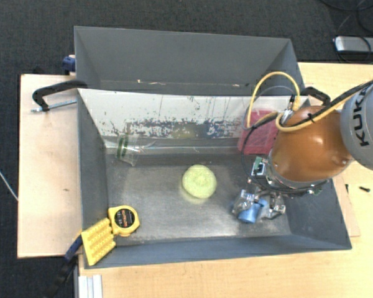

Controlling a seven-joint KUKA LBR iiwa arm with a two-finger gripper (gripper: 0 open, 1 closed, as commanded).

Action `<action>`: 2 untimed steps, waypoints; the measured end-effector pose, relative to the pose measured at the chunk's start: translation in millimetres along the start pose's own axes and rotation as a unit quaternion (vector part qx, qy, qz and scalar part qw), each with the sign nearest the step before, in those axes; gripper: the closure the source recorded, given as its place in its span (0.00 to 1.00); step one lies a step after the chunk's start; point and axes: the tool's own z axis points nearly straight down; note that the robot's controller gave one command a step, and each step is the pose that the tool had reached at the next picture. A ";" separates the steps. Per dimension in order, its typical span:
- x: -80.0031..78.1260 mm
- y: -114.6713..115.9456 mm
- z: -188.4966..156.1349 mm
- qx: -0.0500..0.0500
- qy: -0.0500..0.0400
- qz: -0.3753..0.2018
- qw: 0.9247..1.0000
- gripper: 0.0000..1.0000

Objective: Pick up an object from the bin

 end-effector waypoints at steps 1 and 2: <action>-0.2 1.7 -3.0 -0.002 -0.001 0.000 1.000 1.00; -0.6 4.6 -21.5 -0.007 -0.001 0.000 1.000 1.00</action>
Offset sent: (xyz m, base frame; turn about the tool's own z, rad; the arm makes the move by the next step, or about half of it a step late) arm 0.0001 -0.0002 0.0980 0.0000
